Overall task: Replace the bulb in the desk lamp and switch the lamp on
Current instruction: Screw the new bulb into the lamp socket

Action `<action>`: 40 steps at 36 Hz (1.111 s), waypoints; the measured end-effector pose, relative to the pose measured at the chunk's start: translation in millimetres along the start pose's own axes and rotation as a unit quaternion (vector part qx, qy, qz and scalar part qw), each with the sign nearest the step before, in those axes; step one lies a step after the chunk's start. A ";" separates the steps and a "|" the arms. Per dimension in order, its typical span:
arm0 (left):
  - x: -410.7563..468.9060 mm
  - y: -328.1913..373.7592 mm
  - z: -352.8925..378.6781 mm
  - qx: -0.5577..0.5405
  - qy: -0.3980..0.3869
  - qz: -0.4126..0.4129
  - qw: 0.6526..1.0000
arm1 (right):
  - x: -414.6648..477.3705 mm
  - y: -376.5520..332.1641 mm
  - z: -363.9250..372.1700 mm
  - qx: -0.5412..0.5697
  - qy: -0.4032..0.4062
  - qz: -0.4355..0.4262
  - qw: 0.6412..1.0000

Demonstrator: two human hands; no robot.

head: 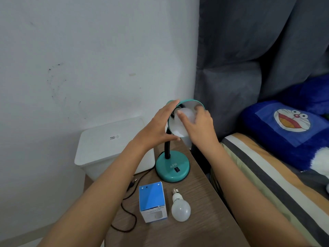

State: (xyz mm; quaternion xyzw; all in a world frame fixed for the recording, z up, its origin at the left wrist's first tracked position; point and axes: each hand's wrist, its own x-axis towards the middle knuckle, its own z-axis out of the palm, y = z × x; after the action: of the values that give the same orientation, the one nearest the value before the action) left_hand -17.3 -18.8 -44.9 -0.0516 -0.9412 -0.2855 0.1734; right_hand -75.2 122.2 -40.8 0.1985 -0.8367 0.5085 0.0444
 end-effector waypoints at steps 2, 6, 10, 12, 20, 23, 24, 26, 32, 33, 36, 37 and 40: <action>0.4 -0.4 0.3 0.000 -0.001 0.004 1.000 | -4.1 0.9 -1.0 -0.010 -0.024 -0.044 0.999; 0.7 -1.6 0.6 0.007 0.001 0.011 1.000 | -1.0 8.0 0.1 -0.036 -0.001 -0.069 0.997; -0.1 -1.3 0.7 0.014 0.001 0.015 1.000 | 3.6 5.7 2.7 0.030 0.022 0.049 0.998; -0.4 -1.2 0.6 0.013 0.002 0.014 1.000 | 2.9 6.4 3.7 0.035 -0.013 0.052 0.998; -0.1 0.4 0.0 -0.002 -0.004 0.005 1.000 | -1.9 8.3 6.3 0.009 0.026 -0.018 0.999; -0.9 -1.3 -0.4 0.003 -0.006 0.005 1.000 | 3.5 8.2 5.0 0.043 -0.004 0.058 0.997; -1.1 -1.2 -0.6 0.003 -0.007 0.005 1.000 | 3.1 6.7 4.5 0.042 -0.018 0.050 0.998; -1.1 0.1 -0.4 -0.003 -0.008 0.005 1.000 | 1.2 5.6 4.4 0.036 -0.027 0.006 0.999; -0.2 0.3 -1.0 -0.018 -0.005 0.002 1.000 | -0.4 8.6 7.2 0.027 0.013 -0.010 0.999; -0.5 0.0 -1.3 -0.016 -0.005 0.003 1.000 | 1.5 9.8 7.7 0.046 0.008 0.027 0.999; -1.4 1.1 -2.1 -0.011 -0.004 0.007 1.000 | 4.7 10.6 7.5 0.071 -0.022 0.048 0.996; -1.3 1.7 -2.0 -0.011 -0.004 0.008 1.000 | 5.0 10.4 7.5 0.071 -0.035 0.038 0.996; -0.7 2.7 -1.7 -0.013 -0.007 0.007 1.000 | 0.1 8.8 5.4 0.022 -0.036 -0.037 0.998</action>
State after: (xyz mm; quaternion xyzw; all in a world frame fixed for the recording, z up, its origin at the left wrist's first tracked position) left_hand -15.6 -17.5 -42.4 -0.0624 -0.9381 -0.2963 0.1681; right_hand -77.9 121.0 -50.8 0.2484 -0.8183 0.5176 0.0282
